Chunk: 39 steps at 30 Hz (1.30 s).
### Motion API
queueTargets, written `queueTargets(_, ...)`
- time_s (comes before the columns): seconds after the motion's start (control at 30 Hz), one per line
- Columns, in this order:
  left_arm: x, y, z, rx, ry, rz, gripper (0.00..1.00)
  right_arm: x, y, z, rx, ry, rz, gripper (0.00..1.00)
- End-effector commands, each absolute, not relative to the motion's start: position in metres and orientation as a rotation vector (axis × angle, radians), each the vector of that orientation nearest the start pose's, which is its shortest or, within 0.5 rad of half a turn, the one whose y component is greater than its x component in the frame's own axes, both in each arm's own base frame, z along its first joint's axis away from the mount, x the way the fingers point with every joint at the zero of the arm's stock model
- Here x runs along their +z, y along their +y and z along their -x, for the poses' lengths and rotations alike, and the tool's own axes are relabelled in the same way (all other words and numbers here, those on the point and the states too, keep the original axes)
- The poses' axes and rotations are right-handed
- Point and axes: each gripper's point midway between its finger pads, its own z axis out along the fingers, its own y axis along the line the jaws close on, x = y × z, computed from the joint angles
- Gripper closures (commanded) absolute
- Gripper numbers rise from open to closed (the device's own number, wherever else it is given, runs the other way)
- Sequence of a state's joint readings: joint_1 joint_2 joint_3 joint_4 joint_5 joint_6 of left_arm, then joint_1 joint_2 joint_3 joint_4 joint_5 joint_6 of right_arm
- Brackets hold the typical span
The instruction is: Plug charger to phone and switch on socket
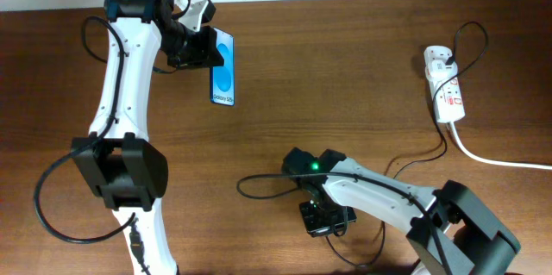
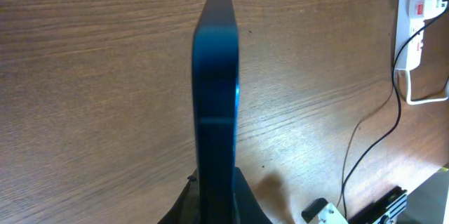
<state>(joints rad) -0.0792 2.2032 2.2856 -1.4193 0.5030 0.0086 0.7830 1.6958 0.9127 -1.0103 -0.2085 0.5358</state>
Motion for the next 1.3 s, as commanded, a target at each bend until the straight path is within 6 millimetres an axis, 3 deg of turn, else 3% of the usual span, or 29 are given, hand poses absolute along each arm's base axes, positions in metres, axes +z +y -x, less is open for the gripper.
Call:
queueTargets(0.0,0.2,-0.135,-0.463,-0.901,2.749,-0.262,1.0,0.025,0.191,-0.145,0.122,3.383,0.371,0.95)
queueTargets(0.07,0.211,-0.147,-0.466,-1.016,2.68,-0.29,1.0,0.043,0.194,-0.166,0.164,3.36,0.311,0.96)
queueTargets(0.2,0.256,-0.18,-0.476,-1.339,2.388,-0.426,1.0,0.104,0.192,-0.236,0.344,3.222,0.255,0.96)
queueTargets(0.27,0.298,-0.194,-0.47,-1.605,2.153,-0.52,1.0,0.153,0.206,-0.269,0.66,3.083,0.319,0.96)
queueTargets(0.3,0.309,-0.195,-0.469,-1.676,2.108,-0.519,1.0,0.169,0.211,-0.278,0.766,3.025,0.344,0.96)
queueTargets(0.33,0.319,-0.197,-0.469,-1.74,2.076,-0.51,1.0,0.2,0.221,-0.292,0.968,2.892,0.412,0.96)
queueTargets(0.43,0.349,-0.2,-0.46,-1.917,1.933,-0.59,1.0,0.243,0.235,-0.314,1.24,2.66,0.471,0.96)
queueTargets(0.53,0.356,-0.199,-0.461,-1.952,1.927,-0.585,1.0,0.274,0.254,-0.321,1.444,2.453,0.57,0.96)
queueTargets(0.77,0.356,-0.199,-0.46,-1.978,1.943,-0.563,1.0,0.298,0.264,-0.345,1.488,2.334,0.513,0.96)
queueTargets(1.1,0.361,-0.199,-0.464,-1.956,1.92,-0.594,1.0,0.303,0.268,-0.35,1.498,2.321,0.476,0.96)
queueTargets(1.13,0.364,-0.199,-0.466,-1.943,1.907,-0.61,1.0,0.298,0.266,-0.356,1.452,2.345,0.43,0.96)
queueTargets(1.2,0.364,-0.199,-0.474,-1.892,1.909,-0.603,1.0,0.268,0.242,-0.378,1.184,2.492,0.177,0.96)
queueTargets(1.27,0.357,-0.193,-0.488,-1.808,1.95,-0.528,1.0,0.234,0.213,-0.375,0.938,2.646,0.036,0.96)
